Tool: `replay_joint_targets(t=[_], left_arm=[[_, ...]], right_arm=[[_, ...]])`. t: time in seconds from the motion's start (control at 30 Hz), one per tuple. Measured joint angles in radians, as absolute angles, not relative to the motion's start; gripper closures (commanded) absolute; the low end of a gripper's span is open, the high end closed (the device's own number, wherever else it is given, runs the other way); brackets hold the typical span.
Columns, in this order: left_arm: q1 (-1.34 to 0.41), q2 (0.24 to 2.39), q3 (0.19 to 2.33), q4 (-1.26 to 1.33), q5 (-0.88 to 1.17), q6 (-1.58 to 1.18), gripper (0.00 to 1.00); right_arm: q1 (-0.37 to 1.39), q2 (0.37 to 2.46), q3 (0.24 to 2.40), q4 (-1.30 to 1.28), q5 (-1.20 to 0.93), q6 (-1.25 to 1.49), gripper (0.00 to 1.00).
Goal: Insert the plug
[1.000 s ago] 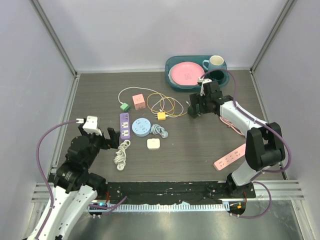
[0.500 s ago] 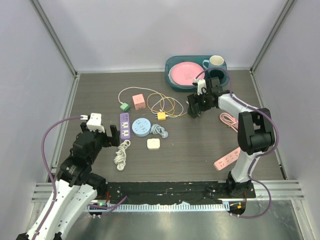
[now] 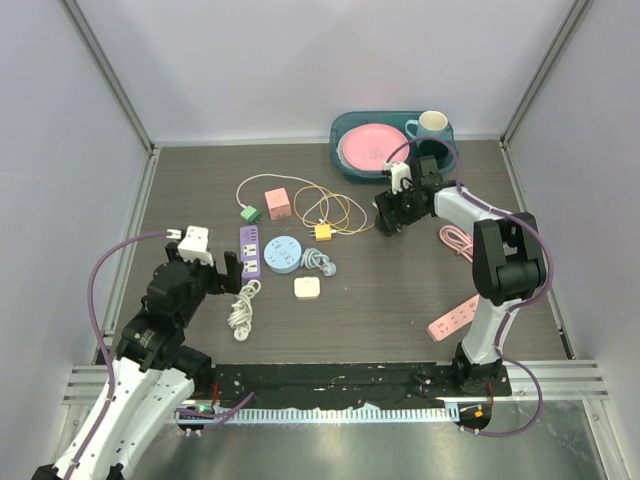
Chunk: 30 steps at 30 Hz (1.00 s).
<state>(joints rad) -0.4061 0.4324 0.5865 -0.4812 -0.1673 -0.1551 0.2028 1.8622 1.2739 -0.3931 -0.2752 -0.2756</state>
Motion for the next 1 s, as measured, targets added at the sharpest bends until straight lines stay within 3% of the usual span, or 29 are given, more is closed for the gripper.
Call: replay_joint_targets(t=[0.13,0.47,0.73,1.0], left_arm=[[-0.406,0.442,0.586,-0.477,-0.149,-0.15,0.0],[-0.406,0.425,0.583,-0.45,-0.042,-0.149,0.0],[-0.406,0.477,0.583,-0.363,0.144,-0.152,0.0],[-0.406,0.638,0.624,-0.186,0.403,-0.153,0.0]], right_arm=[[0.204,1.874,1.274,-0.393,-0.276,-0.284,0.26],[0.221,1.872,1.274,-0.4,-0.275,-0.294,0.8],[0.306,1.698,1.263,-0.45,-0.323,-0.264,0.93],[0.42,1.455,1.209,-0.45,-0.541,-0.228,0.93]])
